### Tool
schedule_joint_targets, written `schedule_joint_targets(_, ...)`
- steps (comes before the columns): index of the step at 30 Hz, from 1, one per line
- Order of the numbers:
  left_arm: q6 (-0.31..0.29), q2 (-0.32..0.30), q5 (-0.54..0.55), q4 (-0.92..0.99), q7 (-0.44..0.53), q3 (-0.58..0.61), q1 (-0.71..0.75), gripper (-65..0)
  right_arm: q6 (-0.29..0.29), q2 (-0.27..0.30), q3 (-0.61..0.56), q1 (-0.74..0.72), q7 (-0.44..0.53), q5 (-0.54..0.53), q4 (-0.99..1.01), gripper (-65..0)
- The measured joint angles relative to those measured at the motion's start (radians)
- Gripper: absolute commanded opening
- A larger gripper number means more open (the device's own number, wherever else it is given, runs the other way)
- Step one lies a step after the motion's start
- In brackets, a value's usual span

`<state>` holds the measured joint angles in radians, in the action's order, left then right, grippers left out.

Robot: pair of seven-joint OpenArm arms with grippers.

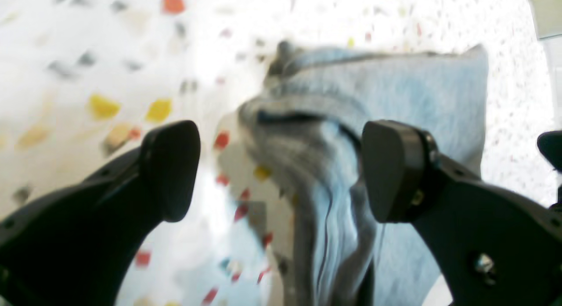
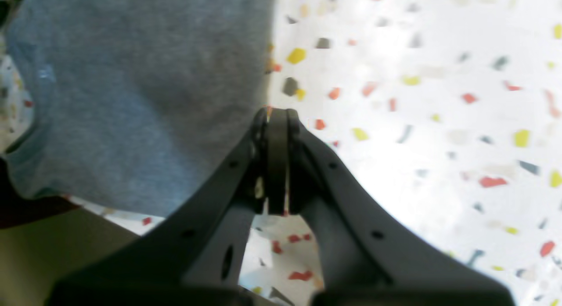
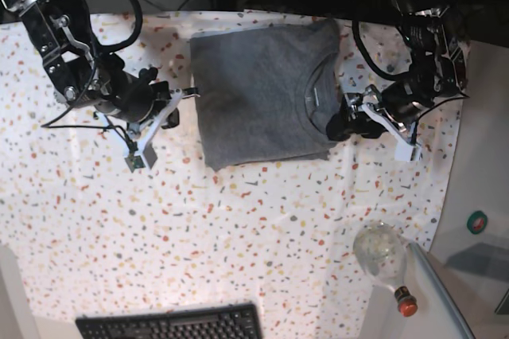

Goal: Layout the t-shirt on the table in an organized manner, then fold the t-shirt properly
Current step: 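Grasp the shirt's collar-side edges with both grippers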

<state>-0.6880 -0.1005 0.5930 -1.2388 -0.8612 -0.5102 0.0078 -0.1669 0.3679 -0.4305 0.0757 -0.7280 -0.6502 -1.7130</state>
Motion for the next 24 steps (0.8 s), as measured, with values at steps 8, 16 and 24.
schedule_joint_targets(8,0.002,0.003,-0.001,0.115,-0.003,0.035,-0.09,-16.0,0.0,0.003,-0.002,0.02,0.001,0.001,0.0,-65.0)
schedule_joint_targets(16,0.002,0.01,-0.008,0.168,0.001,0.035,-0.09,-47.1,0.0,0.003,-0.002,0.025,0.0,0.0,0.0,-65.0)
schedule_joint_targets(24,0.003,0.011,-0.003,0.134,-0.006,0.034,-0.086,-65.0,0.0,0.003,-0.002,0.025,0.0,0.0,0.0,-65.0)
